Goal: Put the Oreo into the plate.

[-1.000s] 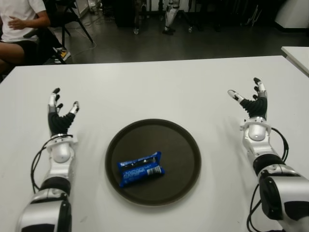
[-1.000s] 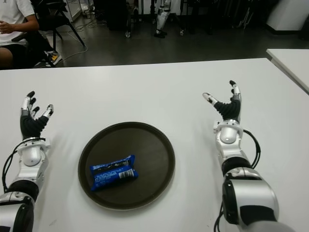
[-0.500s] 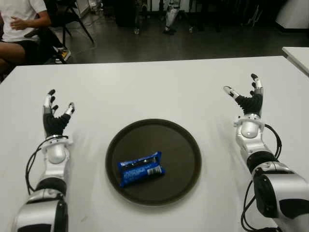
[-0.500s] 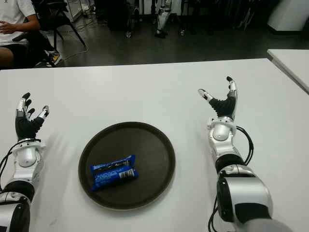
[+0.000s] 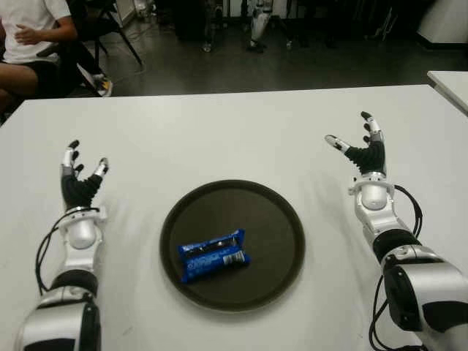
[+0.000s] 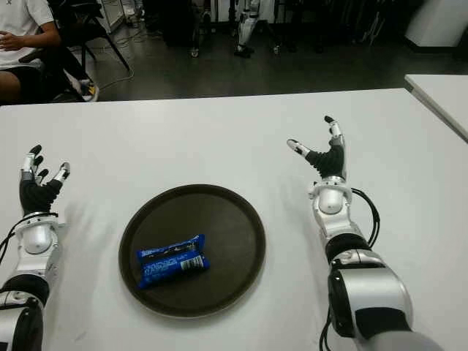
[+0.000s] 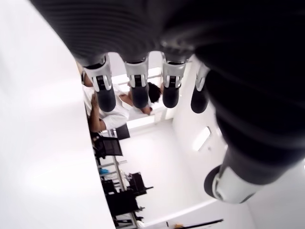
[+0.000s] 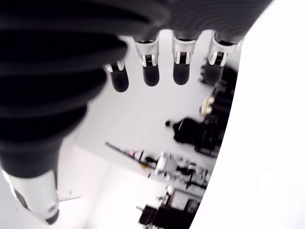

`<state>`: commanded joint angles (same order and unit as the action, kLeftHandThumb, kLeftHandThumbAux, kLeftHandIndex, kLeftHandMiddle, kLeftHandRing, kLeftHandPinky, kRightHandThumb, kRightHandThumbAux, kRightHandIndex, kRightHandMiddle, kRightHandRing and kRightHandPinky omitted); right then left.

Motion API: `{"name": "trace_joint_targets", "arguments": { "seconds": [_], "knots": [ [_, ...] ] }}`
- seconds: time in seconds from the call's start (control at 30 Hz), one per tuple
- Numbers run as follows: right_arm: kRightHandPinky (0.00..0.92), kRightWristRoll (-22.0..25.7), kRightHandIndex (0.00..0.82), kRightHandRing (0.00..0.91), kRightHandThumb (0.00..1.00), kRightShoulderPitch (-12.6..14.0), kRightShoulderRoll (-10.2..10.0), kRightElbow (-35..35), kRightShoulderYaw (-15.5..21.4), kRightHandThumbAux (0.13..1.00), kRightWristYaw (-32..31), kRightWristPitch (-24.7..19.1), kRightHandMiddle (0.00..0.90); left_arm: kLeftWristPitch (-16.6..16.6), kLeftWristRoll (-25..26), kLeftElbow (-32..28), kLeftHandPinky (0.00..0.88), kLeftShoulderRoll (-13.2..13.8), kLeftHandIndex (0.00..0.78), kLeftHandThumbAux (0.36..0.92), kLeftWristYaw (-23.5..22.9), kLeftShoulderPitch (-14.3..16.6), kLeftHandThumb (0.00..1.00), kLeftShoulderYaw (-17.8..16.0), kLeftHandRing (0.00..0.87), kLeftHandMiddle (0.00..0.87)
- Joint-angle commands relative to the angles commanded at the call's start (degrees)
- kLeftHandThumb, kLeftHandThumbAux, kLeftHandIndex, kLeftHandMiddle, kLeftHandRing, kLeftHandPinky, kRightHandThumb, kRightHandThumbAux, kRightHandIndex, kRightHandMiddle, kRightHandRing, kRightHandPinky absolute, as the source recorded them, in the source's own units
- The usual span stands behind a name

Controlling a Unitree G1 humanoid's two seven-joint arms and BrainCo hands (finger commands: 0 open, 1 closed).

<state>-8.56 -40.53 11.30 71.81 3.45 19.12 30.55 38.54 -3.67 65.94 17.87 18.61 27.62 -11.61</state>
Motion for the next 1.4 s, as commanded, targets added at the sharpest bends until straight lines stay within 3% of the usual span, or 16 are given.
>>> {"name": "trace_joint_targets", "arguments": {
  "seconds": [1.4],
  "knots": [
    [0.0,0.53,0.008,0.0,0.0,-0.4,-0.15,0.22,0.27,0.711,-0.87,-0.69,0.0,-1.99,0.06,-3.51,0.0,-0.38,0.009,0.697,-0.81,-0.94,0.0,0.51,0.0,0.0]
  ]
}}
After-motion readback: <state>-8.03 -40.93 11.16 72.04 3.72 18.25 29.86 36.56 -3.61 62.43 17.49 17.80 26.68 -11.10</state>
